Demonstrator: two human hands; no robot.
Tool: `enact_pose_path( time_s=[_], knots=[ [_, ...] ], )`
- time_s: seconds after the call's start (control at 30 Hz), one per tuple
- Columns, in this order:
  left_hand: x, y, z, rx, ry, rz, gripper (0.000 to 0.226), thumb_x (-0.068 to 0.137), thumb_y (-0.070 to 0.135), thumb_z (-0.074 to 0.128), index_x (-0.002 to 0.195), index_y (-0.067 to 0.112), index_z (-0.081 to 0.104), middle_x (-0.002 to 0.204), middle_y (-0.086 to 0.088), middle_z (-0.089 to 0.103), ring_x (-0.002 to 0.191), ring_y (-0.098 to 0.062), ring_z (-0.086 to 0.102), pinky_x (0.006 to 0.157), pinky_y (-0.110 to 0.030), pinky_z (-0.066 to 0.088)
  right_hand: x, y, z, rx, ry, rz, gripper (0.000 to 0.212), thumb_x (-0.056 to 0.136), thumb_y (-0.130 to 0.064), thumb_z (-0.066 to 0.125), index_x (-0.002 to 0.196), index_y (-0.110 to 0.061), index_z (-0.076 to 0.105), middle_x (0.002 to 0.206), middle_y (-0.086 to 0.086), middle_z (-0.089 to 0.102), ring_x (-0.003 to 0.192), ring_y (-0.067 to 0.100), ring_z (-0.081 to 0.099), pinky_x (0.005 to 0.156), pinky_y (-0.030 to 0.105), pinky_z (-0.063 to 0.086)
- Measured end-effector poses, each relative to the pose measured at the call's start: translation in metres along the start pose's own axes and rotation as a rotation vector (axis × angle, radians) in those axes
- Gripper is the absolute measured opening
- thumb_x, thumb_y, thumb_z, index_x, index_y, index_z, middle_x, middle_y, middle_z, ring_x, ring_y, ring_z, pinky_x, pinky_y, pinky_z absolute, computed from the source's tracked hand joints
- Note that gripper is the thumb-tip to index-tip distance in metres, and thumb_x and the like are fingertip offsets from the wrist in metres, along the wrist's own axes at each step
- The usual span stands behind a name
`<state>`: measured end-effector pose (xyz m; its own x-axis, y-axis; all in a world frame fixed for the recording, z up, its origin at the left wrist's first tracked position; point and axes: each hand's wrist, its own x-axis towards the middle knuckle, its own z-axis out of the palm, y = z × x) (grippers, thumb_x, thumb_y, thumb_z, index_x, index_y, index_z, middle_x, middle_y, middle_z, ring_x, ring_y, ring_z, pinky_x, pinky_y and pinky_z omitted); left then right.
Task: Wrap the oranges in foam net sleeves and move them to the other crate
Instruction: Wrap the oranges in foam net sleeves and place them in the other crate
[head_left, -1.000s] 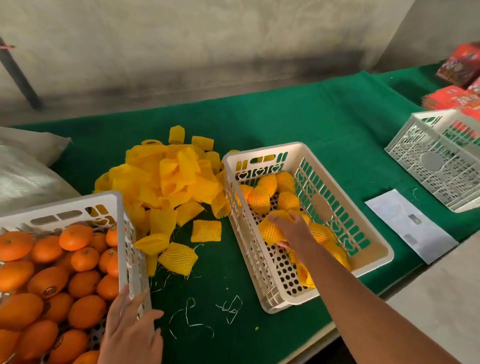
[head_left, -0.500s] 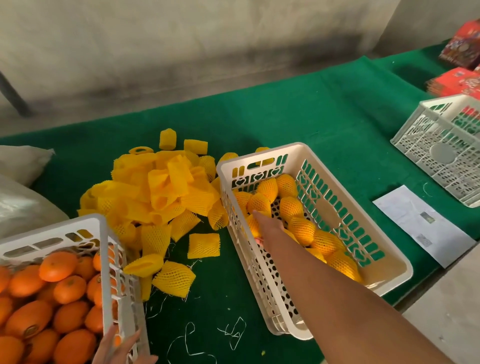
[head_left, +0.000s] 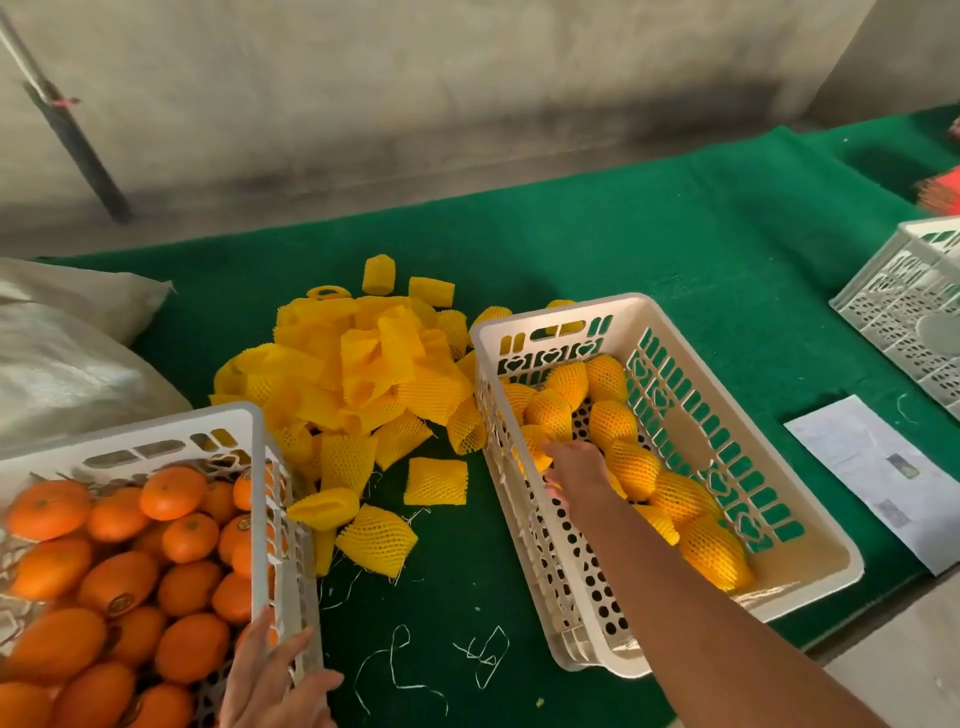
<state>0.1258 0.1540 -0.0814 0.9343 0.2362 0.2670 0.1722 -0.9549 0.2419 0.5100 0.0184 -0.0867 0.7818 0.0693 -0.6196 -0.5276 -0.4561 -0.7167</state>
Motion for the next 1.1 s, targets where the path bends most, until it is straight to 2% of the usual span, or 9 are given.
enact_pose_path(
  time_s=[0.07, 0.2, 0.27, 0.4, 0.5, 0.6, 0.77, 0.97, 1.1],
  knots=[
    [-0.007, 0.004, -0.005, -0.006, 0.043, -0.031, 0.008, 0.09, 0.042, 0.051, 0.09, 0.041, 0.059, 0.103, -0.013, 0.076, 0.152, -0.023, 0.019, 0.122, -0.049, 0.013, -0.024, 0.004, -0.005, -0.075, -0.027, -0.123, 0.05, 0.1, -0.04, 0.066, 0.144, -0.017, 0.055, 0.129, 0.009, 0.063, 0.099, 0.023, 0.066, 0.073, 0.036, 0.056],
    [-0.007, 0.022, -0.014, 0.041, 0.023, -0.203, 0.01, 0.061, 0.032, 0.073, 0.07, 0.037, 0.072, 0.108, -0.011, 0.076, 0.135, -0.04, 0.042, 0.126, -0.04, 0.005, -0.074, 0.014, -0.012, -0.19, -0.113, -0.335, 0.045, 0.103, -0.054, 0.051, 0.125, -0.017, 0.065, 0.09, -0.003, 0.063, 0.078, 0.015, 0.059, 0.057, 0.026, 0.043],
    [-0.01, 0.029, -0.019, 0.047, -0.13, -0.359, 0.036, 0.047, 0.02, 0.095, 0.07, 0.039, 0.075, 0.117, -0.004, 0.075, 0.137, -0.043, 0.047, 0.129, -0.041, 0.014, -0.094, 0.021, -0.015, -0.253, -0.117, -0.417, 0.046, 0.101, -0.063, 0.05, 0.117, -0.023, 0.064, 0.082, -0.008, 0.062, 0.069, 0.01, 0.058, 0.049, 0.022, 0.041],
    [-0.018, 0.043, -0.022, 0.134, -0.222, -0.474, 0.024, 0.085, 0.034, 0.07, 0.104, 0.047, 0.072, 0.15, 0.013, 0.051, 0.159, -0.022, 0.005, 0.123, -0.036, -0.007, -0.109, 0.04, -0.014, -0.503, -0.101, -0.578, 0.038, 0.102, -0.043, 0.062, 0.133, -0.024, 0.05, 0.101, -0.003, 0.064, 0.075, 0.014, 0.063, 0.049, 0.024, 0.043],
    [-0.026, 0.041, -0.018, 0.093, -0.162, -0.509, 0.025, 0.081, 0.035, 0.073, 0.104, 0.046, 0.071, 0.147, 0.013, 0.053, 0.157, -0.015, -0.009, 0.116, -0.036, 0.016, -0.11, 0.046, -0.012, -0.574, -0.043, -0.639, 0.028, 0.106, -0.025, 0.057, 0.131, -0.015, 0.052, 0.102, 0.009, 0.066, 0.073, 0.017, 0.059, 0.053, 0.031, 0.043],
    [-0.03, 0.041, -0.013, 0.043, -0.077, -0.493, 0.032, 0.086, 0.041, 0.07, 0.117, 0.045, 0.065, 0.153, 0.013, 0.045, 0.154, -0.007, -0.024, 0.117, -0.039, 0.023, -0.115, 0.043, -0.012, -0.574, -0.018, -0.661, 0.024, 0.106, -0.022, 0.053, 0.129, -0.014, 0.054, 0.094, 0.007, 0.063, 0.073, 0.026, 0.06, 0.057, 0.032, 0.041],
    [-0.034, 0.038, -0.018, -0.208, 0.015, -0.536, 0.047, 0.097, 0.059, 0.049, 0.142, 0.047, 0.043, 0.166, 0.027, 0.008, 0.153, 0.005, -0.013, 0.121, -0.032, 0.019, -0.119, 0.041, -0.008, -0.602, 0.006, -0.676, 0.02, 0.106, -0.019, 0.053, 0.124, -0.009, 0.056, 0.089, 0.012, 0.061, 0.07, 0.028, 0.056, 0.053, 0.033, 0.038],
    [-0.065, -0.013, -0.059, -0.171, 0.12, -0.803, 0.039, 0.101, 0.056, 0.047, 0.138, 0.045, 0.049, 0.161, 0.018, 0.029, 0.15, -0.006, 0.022, 0.119, -0.036, 0.031, -0.119, 0.04, -0.006, -0.632, 0.043, -0.68, 0.02, 0.106, -0.019, 0.052, 0.121, -0.007, 0.055, 0.089, 0.014, 0.059, 0.071, 0.033, 0.055, 0.057, 0.036, 0.038],
    [-0.111, -0.068, -0.081, 0.065, -0.023, -0.99, 0.044, 0.1, 0.051, 0.053, 0.138, 0.03, 0.054, 0.159, 0.002, 0.035, 0.148, -0.022, 0.029, 0.115, -0.048, 0.04, -0.122, 0.039, -0.007, -0.639, 0.051, -0.709, 0.015, 0.105, -0.02, 0.052, 0.115, -0.009, 0.053, 0.08, 0.007, 0.055, 0.066, 0.028, 0.053, 0.053, 0.032, 0.035]
  ],
)
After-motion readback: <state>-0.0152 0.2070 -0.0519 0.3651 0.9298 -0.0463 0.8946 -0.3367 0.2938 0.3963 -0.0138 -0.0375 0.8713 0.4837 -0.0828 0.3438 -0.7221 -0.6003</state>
